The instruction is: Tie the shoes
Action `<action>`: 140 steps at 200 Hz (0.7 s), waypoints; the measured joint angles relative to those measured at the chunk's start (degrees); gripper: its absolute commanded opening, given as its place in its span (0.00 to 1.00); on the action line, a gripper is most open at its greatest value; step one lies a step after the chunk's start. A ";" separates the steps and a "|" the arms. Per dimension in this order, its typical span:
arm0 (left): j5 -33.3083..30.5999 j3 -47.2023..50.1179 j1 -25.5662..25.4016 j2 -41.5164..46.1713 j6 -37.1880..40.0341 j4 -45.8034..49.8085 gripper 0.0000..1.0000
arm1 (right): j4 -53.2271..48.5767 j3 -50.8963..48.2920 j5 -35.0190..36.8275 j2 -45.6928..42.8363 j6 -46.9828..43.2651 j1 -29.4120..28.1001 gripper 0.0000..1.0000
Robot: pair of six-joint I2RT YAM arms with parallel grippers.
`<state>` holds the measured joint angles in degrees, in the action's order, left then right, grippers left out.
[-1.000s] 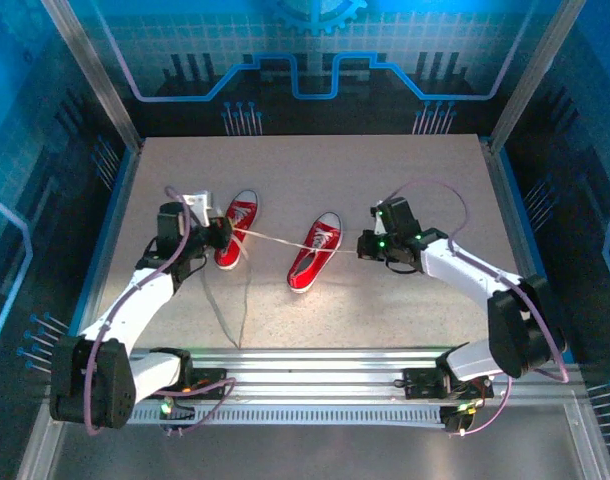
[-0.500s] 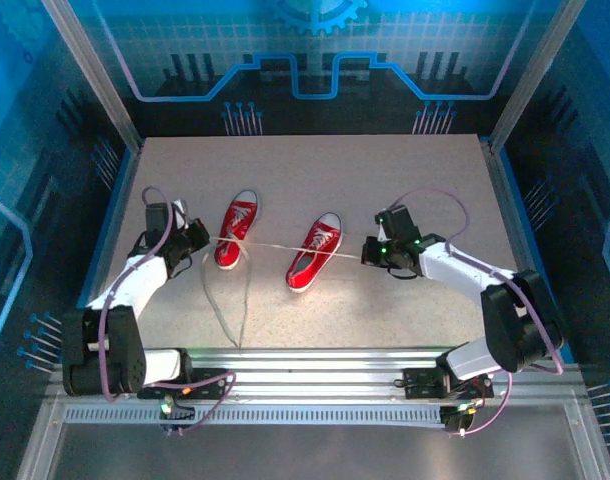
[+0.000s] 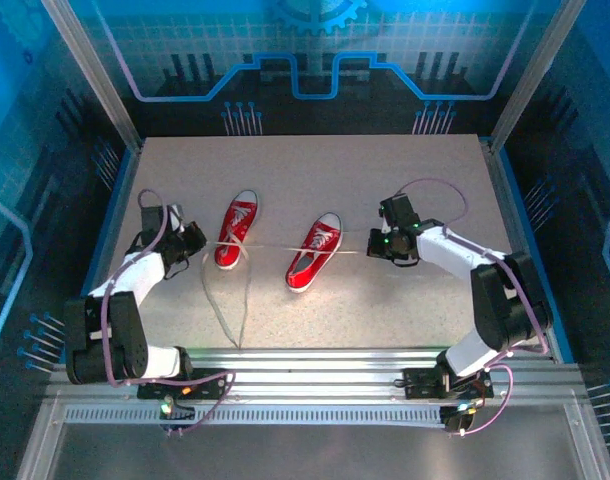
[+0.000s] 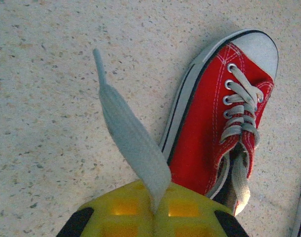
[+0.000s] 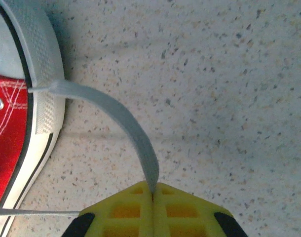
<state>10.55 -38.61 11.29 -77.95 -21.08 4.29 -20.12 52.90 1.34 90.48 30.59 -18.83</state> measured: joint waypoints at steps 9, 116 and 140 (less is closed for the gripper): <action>0.07 0.02 0.42 0.00 -0.02 0.02 0.00 | -0.26 0.72 -0.04 0.59 -0.55 0.83 0.00; -12.39 -1.99 -20.63 6.38 7.87 6.25 0.60 | -2.32 6.99 -9.84 9.92 -5.66 3.15 0.06; -13.55 -2.71 -28.52 6.40 10.47 6.64 0.46 | -2.34 8.81 -12.15 12.61 -5.86 0.81 0.07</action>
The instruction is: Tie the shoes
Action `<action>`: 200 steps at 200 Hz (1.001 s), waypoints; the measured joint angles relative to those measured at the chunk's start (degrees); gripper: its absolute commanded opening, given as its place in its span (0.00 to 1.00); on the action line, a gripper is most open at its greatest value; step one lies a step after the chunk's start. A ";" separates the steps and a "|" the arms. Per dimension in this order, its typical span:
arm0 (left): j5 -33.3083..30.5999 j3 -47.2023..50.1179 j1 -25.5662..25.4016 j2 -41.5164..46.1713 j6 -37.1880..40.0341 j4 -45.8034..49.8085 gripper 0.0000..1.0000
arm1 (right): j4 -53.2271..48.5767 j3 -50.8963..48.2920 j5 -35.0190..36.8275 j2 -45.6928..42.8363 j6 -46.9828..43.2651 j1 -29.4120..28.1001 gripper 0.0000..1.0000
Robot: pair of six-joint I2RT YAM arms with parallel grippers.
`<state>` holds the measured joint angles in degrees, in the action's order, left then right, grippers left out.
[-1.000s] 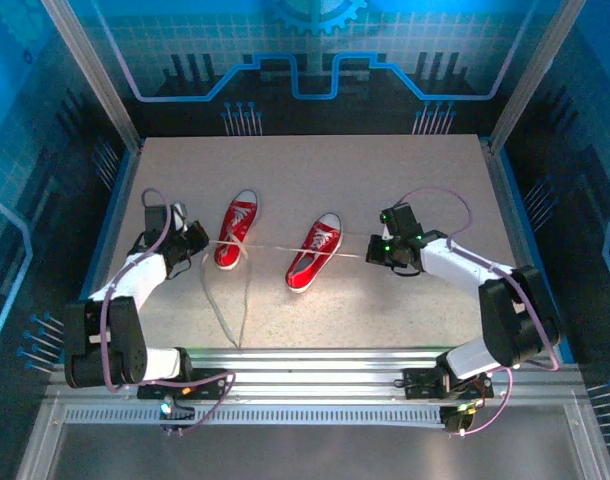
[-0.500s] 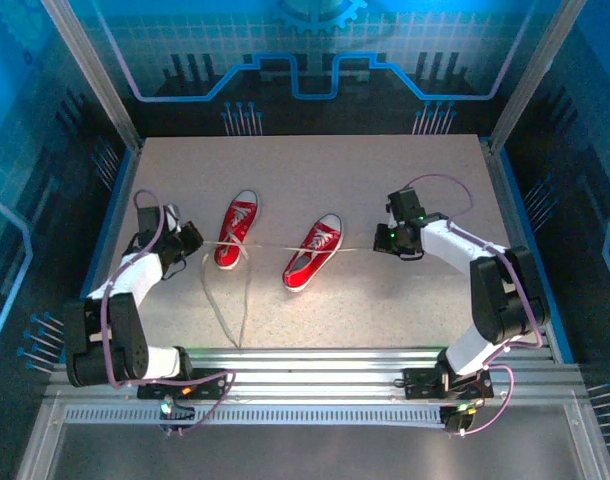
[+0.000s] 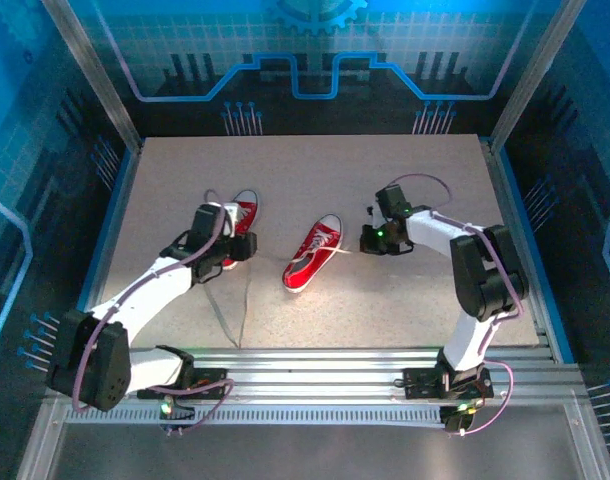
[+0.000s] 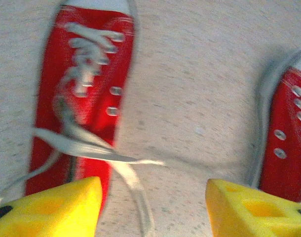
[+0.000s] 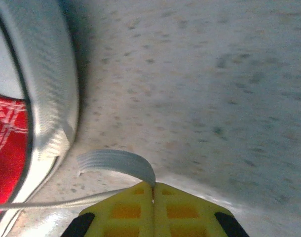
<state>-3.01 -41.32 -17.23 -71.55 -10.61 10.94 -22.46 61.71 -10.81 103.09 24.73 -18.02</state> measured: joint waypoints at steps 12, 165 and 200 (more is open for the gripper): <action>0.90 -0.02 -2.78 -0.83 0.59 -0.26 0.38 | 0.15 1.49 -0.92 1.55 -0.04 -1.14 0.07; 4.85 -1.33 -21.24 -8.48 0.02 -6.54 0.63 | -3.32 10.27 -3.06 6.49 -4.39 -2.29 0.00; 8.48 4.28 -14.64 0.66 16.96 -10.10 0.67 | -5.42 10.25 -1.57 2.64 -6.01 -1.40 0.00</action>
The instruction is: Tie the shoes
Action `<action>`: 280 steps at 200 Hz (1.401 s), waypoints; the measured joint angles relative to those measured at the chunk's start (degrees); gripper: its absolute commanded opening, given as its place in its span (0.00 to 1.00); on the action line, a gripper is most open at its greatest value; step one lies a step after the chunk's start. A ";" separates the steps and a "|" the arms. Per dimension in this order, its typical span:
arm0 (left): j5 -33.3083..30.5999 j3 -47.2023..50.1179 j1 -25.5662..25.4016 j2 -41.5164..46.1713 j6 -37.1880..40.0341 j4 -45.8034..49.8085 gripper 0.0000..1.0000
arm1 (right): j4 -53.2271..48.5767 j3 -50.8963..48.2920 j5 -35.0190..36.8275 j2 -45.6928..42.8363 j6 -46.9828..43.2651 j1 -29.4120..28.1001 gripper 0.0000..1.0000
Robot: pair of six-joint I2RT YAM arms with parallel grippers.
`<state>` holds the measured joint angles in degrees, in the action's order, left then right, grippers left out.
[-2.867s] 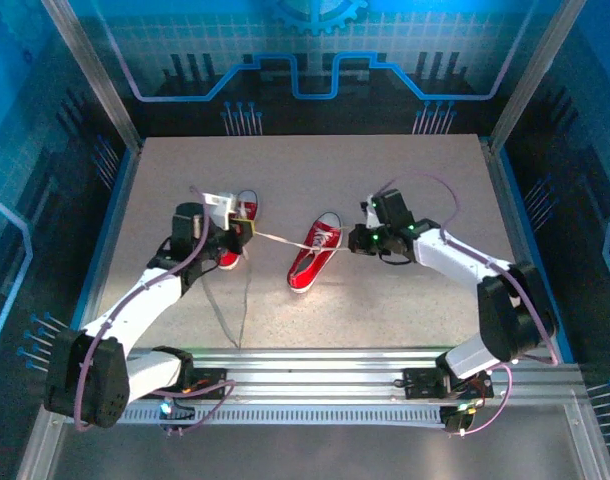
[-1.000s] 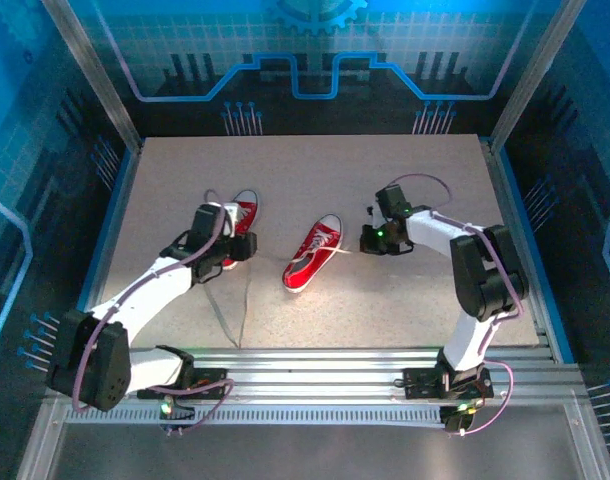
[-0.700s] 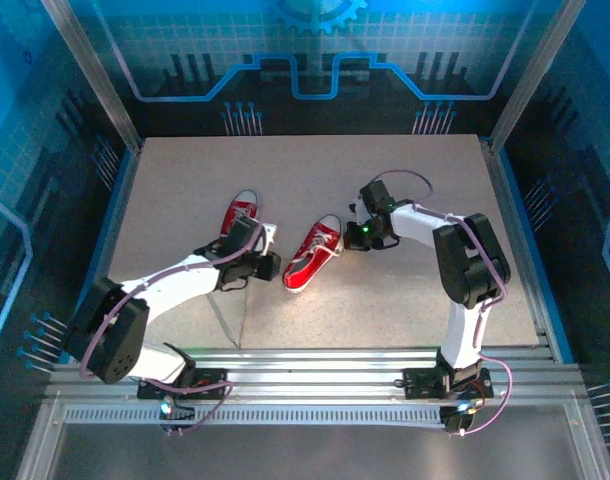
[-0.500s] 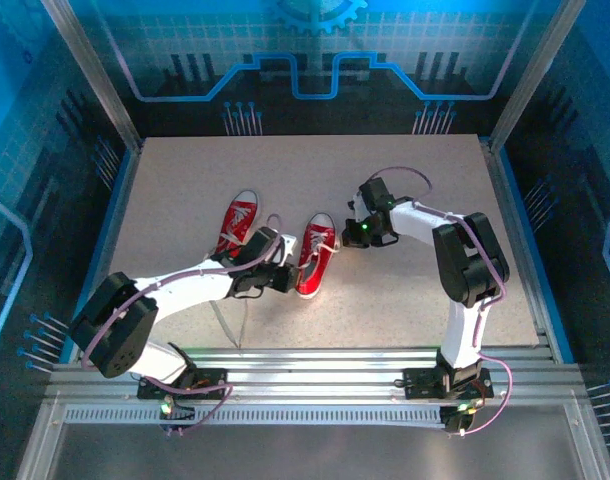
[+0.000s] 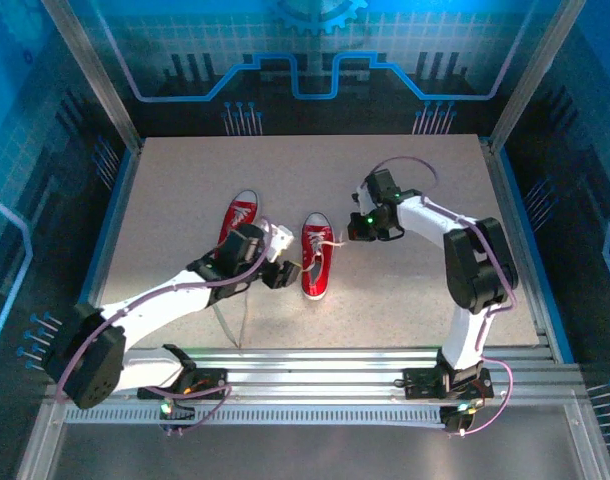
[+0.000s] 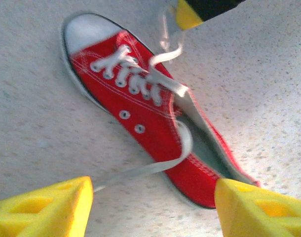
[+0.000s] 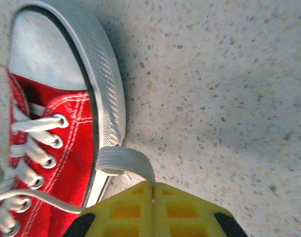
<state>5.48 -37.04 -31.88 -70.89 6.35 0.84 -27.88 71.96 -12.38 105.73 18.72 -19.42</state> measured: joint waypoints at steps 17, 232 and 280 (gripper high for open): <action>3.63 0.94 4.24 1.09 8.85 -0.07 0.67 | -0.39 -0.22 0.85 -2.19 -0.70 0.48 0.00; 9.49 -12.85 5.84 -22.91 44.98 11.54 0.00 | -5.55 -10.32 4.39 -16.59 -2.05 3.43 0.00; 14.01 -14.64 6.45 -14.10 40.24 12.55 0.00 | -5.49 -11.76 4.22 -16.98 -2.08 4.15 0.00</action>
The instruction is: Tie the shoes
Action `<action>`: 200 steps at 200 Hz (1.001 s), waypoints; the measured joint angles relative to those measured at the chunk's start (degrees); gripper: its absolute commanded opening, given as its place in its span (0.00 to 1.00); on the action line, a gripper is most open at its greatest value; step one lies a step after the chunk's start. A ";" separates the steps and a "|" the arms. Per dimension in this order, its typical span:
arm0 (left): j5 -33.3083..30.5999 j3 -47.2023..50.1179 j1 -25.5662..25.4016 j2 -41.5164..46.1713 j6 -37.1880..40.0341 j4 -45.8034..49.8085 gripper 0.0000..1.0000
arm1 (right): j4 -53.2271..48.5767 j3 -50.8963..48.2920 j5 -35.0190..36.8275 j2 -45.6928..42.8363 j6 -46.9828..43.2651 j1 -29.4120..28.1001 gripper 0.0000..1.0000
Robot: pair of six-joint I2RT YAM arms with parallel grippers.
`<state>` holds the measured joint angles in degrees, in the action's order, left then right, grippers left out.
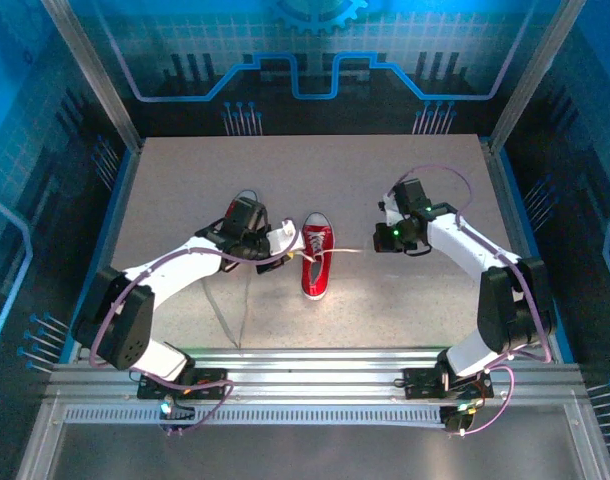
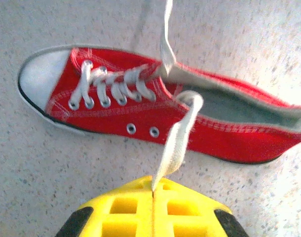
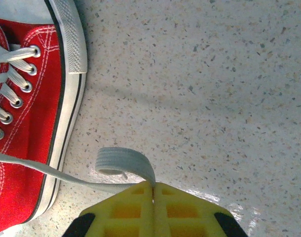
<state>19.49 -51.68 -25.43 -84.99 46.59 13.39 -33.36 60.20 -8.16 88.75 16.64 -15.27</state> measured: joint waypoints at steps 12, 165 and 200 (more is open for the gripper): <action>1.27 -1.31 0.04 0.31 -1.44 0.42 0.00 | -0.04 -0.26 -0.02 -0.09 0.00 0.24 0.00; 17.20 -7.08 0.04 -3.50 -21.24 -6.54 0.00 | -1.46 4.44 -2.21 1.92 -0.07 0.46 0.00; 18.08 -4.85 0.02 -3.45 -21.94 -8.66 0.00 | -2.14 18.01 -3.23 9.84 -0.76 -1.29 0.00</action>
<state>37.56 -56.53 -25.41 -88.44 24.64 4.73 -35.51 78.22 -11.40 98.59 15.88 -16.56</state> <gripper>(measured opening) 0.049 0.055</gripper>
